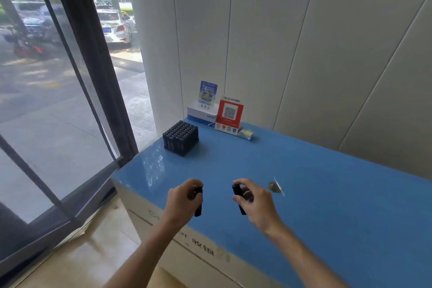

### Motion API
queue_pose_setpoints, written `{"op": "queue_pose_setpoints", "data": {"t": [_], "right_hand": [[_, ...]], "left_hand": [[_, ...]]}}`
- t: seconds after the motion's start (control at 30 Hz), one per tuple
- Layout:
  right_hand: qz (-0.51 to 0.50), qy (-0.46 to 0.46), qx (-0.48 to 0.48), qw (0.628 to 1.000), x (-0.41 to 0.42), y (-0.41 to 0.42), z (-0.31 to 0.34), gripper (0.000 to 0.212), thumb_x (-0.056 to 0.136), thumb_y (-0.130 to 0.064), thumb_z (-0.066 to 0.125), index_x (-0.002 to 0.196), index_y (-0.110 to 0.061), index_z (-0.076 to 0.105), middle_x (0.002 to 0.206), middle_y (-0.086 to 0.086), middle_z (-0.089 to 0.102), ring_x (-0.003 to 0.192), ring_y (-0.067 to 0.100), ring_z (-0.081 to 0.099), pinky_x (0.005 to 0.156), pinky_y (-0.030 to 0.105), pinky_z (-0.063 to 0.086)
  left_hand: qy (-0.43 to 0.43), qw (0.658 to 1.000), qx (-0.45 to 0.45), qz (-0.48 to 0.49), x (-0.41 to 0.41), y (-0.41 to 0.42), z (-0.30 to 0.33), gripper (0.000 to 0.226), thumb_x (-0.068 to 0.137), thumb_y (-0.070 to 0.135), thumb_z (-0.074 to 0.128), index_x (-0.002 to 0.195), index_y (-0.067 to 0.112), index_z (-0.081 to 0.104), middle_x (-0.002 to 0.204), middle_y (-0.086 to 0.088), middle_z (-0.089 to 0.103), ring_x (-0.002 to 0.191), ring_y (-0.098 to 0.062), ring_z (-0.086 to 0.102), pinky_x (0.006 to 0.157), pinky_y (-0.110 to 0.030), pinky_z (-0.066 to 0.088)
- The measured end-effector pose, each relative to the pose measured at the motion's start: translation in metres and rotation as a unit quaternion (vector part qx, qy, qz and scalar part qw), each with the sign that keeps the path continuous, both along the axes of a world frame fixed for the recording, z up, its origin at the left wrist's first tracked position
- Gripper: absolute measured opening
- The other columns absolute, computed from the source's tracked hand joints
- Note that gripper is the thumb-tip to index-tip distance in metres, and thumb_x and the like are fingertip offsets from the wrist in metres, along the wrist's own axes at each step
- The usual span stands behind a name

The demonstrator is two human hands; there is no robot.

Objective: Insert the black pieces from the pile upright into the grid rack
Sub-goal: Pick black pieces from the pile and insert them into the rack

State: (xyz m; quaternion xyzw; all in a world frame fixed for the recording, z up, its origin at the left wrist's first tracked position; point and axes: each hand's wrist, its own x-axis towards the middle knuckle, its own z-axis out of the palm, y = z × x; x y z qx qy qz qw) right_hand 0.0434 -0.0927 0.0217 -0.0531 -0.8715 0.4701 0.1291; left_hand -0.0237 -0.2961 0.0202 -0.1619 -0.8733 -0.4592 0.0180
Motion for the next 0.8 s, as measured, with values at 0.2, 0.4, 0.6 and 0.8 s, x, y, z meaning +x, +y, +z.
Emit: {"op": "queue_pose_setpoints", "data": {"t": [0.2,0.4,0.6,0.8], "right_hand": [[0.002,0.005,0.027,1.000,-0.044,-0.017,0.000,0.030,0.080,-0.012,0.072,0.102,-0.030,0.063,0.082,-0.005,0.059,0.074,0.008,0.057,0.069,0.020,0.050],[0.002,0.006,0.037,0.999,-0.106,-0.023,-0.010,0.028,0.079,-0.012,0.073,0.101,-0.028,0.065,0.082,-0.003,0.056,0.075,0.008,0.055,0.070,0.015,0.045],[0.035,-0.010,0.011,0.999,-0.178,-0.041,-0.017,0.024,0.079,-0.012,0.073,0.097,-0.027,0.065,0.080,-0.003,0.057,0.071,0.009,0.056,0.067,0.016,0.050],[0.037,-0.014,0.009,0.999,-0.220,-0.054,-0.028,0.021,0.079,-0.012,0.073,0.091,-0.025,0.061,0.078,-0.006,0.058,0.073,0.007,0.056,0.066,0.006,0.043]], "left_hand": [[0.014,0.999,0.035,0.009,-0.039,-0.031,0.000,0.025,0.083,-0.007,0.059,0.088,0.016,0.064,0.063,-0.007,0.062,0.048,-0.014,0.058,0.053,-0.023,0.052],[0.029,0.999,0.001,0.033,-0.096,-0.050,-0.006,0.022,0.083,-0.004,0.062,0.095,0.014,0.064,0.086,-0.001,0.064,0.070,-0.013,0.064,0.059,-0.005,0.045],[0.049,0.998,-0.024,0.040,-0.158,-0.057,-0.005,0.020,0.080,-0.002,0.067,0.097,0.009,0.066,0.089,-0.002,0.064,0.073,-0.014,0.064,0.064,-0.002,0.045],[0.069,0.997,-0.011,0.024,-0.203,-0.055,-0.017,0.023,0.080,-0.003,0.066,0.099,0.009,0.070,0.091,-0.001,0.062,0.076,-0.012,0.063,0.073,-0.011,0.051]]}}
